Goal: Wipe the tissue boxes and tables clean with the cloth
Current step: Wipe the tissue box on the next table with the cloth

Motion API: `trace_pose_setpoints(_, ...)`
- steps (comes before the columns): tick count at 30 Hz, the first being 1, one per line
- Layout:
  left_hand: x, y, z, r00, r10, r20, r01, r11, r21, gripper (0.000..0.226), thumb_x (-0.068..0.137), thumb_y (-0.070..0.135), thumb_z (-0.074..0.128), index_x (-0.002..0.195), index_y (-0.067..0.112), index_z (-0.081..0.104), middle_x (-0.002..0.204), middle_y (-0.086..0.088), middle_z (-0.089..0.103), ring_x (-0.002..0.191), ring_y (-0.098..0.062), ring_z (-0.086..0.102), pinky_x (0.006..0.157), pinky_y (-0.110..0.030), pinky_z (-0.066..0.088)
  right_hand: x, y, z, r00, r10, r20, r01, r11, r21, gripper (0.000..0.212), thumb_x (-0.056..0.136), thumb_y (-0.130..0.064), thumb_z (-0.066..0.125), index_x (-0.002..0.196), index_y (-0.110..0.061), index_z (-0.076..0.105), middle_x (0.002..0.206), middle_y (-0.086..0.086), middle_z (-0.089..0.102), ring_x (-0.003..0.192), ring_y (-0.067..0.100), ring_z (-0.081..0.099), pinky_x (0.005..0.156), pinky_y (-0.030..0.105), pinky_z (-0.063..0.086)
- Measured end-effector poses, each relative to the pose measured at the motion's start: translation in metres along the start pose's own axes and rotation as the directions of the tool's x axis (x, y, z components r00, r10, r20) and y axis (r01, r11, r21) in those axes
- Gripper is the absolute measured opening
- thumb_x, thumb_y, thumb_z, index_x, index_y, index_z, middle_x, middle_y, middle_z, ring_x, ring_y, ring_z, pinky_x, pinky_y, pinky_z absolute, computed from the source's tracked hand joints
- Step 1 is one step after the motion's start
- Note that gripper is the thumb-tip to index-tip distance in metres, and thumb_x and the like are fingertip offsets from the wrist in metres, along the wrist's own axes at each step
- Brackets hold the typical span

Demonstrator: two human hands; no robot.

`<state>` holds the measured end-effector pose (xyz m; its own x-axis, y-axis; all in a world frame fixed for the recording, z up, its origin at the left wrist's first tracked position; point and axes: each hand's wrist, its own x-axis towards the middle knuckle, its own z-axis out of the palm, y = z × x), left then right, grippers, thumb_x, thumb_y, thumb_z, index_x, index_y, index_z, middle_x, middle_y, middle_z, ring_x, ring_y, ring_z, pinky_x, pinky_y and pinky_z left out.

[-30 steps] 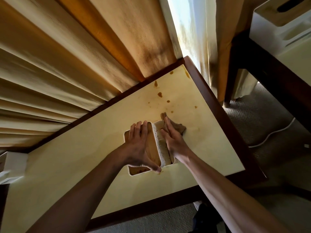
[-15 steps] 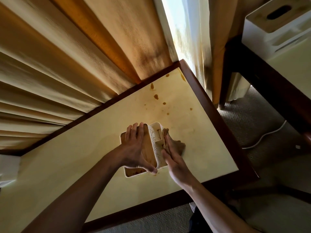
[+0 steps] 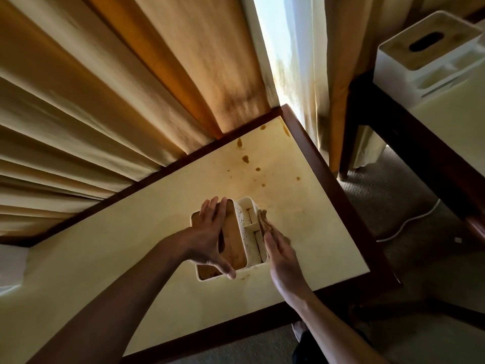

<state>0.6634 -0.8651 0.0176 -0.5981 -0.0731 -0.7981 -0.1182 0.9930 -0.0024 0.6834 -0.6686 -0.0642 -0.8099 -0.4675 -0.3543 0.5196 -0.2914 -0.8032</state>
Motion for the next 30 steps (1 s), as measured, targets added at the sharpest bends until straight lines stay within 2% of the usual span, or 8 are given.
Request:
trace_pose_setpoints(5,-0.005,-0.011,0.002,0.998,0.065,-0.016,-0.064,0.997,0.041,0.170,0.050,0.071,0.086,0.130,0.022,-0.056,0.136,0.008,-0.063,0.134,-0.024,-0.049,0.124,-0.052,0.003,0.008,-0.040,0.023,0.999,0.038,0.002,-0.038,0.985,-0.166,0.038,0.103,-0.045,0.035,0.126,-0.026,0.058,0.100,0.004,0.067,0.083,0.013,0.066,0.071,0.026,0.053)
trace_pose_setpoints(9,-0.008,-0.015,0.006,0.994,0.085,-0.067,-0.085,0.996,0.008,0.170,0.048,0.074,0.084,0.129,0.024,-0.057,0.136,0.011,-0.062,0.138,-0.024,-0.044,0.124,-0.049,0.010,0.031,-0.042,0.045,0.999,-0.026,-0.022,0.011,0.862,-0.507,0.033,0.100,-0.047,0.033,0.081,-0.029,0.054,0.071,-0.002,0.058,0.068,0.018,0.054,0.070,0.033,0.044)
trace_pose_setpoints(12,-0.009,-0.017,0.007,0.993,0.089,-0.083,-0.089,0.996,-0.004,0.169,0.047,0.075,0.083,0.129,0.025,-0.056,0.140,0.009,-0.059,0.139,-0.024,-0.042,0.124,-0.048,0.013,0.050,-0.037,0.053,0.995,-0.063,-0.084,-0.006,0.765,-0.644,0.034,0.102,-0.039,0.030,0.077,-0.027,0.050,0.081,0.009,0.063,0.079,0.033,0.060,0.082,0.048,0.051)
trace_pose_setpoints(16,-0.009,-0.018,0.008,0.988,0.102,-0.114,-0.107,0.994,-0.038,0.167,0.047,0.074,0.084,0.125,0.033,-0.058,0.141,0.013,-0.058,0.142,-0.023,-0.038,0.123,-0.046,0.022,0.070,-0.044,0.063,0.974,0.156,-0.163,-0.225,0.625,-0.747,0.039,0.099,-0.045,0.027,0.093,-0.026,0.060,0.104,0.004,0.063,0.099,0.032,0.056,0.088,0.039,0.042)
trace_pose_setpoints(19,-0.009,-0.019,0.008,0.986,0.116,-0.119,-0.123,0.991,-0.049,0.167,0.049,0.073,0.085,0.127,0.033,-0.057,0.141,0.013,-0.057,0.143,-0.024,-0.036,0.122,-0.047,0.022,0.085,-0.056,0.069,0.937,0.327,-0.122,-0.323,0.676,-0.662,0.037,0.091,-0.041,0.038,0.093,-0.018,0.067,0.102,0.006,0.066,0.099,0.031,0.060,0.088,0.040,0.048)
trace_pose_setpoints(23,-0.010,-0.020,0.008,0.982,0.132,-0.132,-0.141,0.988,-0.067,0.168,0.049,0.072,0.086,0.126,0.032,-0.058,0.136,0.015,-0.060,0.143,-0.021,-0.035,0.123,-0.047,0.020,0.093,-0.073,0.071,0.884,0.464,-0.060,-0.419,0.729,-0.540,0.022,0.093,-0.022,0.048,0.078,-0.011,0.059,0.088,0.011,0.062,0.083,0.026,0.058,0.066,0.029,0.046)
trace_pose_setpoints(27,-0.010,-0.021,0.011,0.981,0.122,-0.151,-0.135,0.988,-0.080,0.170,0.045,0.073,0.086,0.128,0.032,-0.057,0.141,0.013,-0.057,0.143,-0.019,-0.033,0.121,-0.047,0.025,0.097,-0.076,0.075,0.848,0.526,-0.067,-0.476,0.699,-0.534,0.020,0.090,-0.024,0.057,0.090,-0.005,0.065,0.094,0.016,0.069,0.093,0.033,0.065,0.087,0.044,0.054)
trace_pose_setpoints(30,-0.008,-0.021,0.012,0.980,0.124,-0.152,-0.138,0.987,-0.082,0.170,0.045,0.075,0.085,0.130,0.031,-0.055,0.142,0.014,-0.056,0.143,-0.021,-0.034,0.121,-0.050,0.024,0.097,-0.084,0.074,0.827,0.560,-0.047,-0.504,0.703,-0.501,0.019,0.096,-0.024,0.053,0.087,-0.008,0.059,0.091,0.014,0.064,0.097,0.033,0.062,0.089,0.043,0.051)
